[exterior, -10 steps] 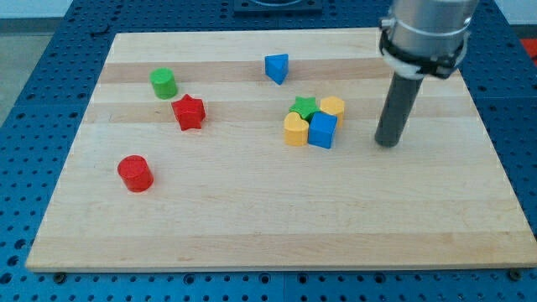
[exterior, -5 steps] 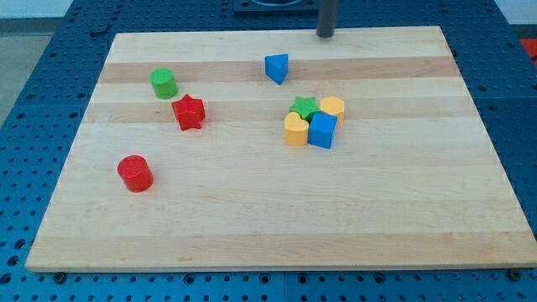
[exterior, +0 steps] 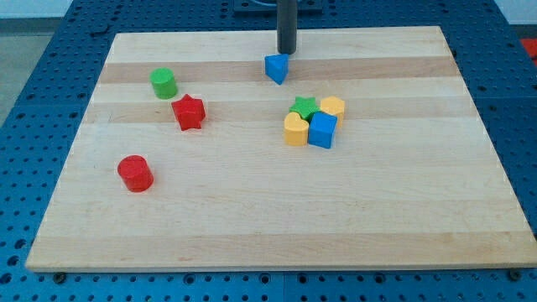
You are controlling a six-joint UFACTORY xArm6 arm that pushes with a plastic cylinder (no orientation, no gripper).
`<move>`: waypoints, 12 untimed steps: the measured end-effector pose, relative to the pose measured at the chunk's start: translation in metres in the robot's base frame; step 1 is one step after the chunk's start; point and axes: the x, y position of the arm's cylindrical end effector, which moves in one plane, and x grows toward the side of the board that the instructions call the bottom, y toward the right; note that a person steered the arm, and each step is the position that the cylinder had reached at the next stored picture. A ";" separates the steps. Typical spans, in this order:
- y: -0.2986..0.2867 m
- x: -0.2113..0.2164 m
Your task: Move the blue triangle closer to the yellow hexagon
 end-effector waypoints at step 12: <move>-0.062 0.029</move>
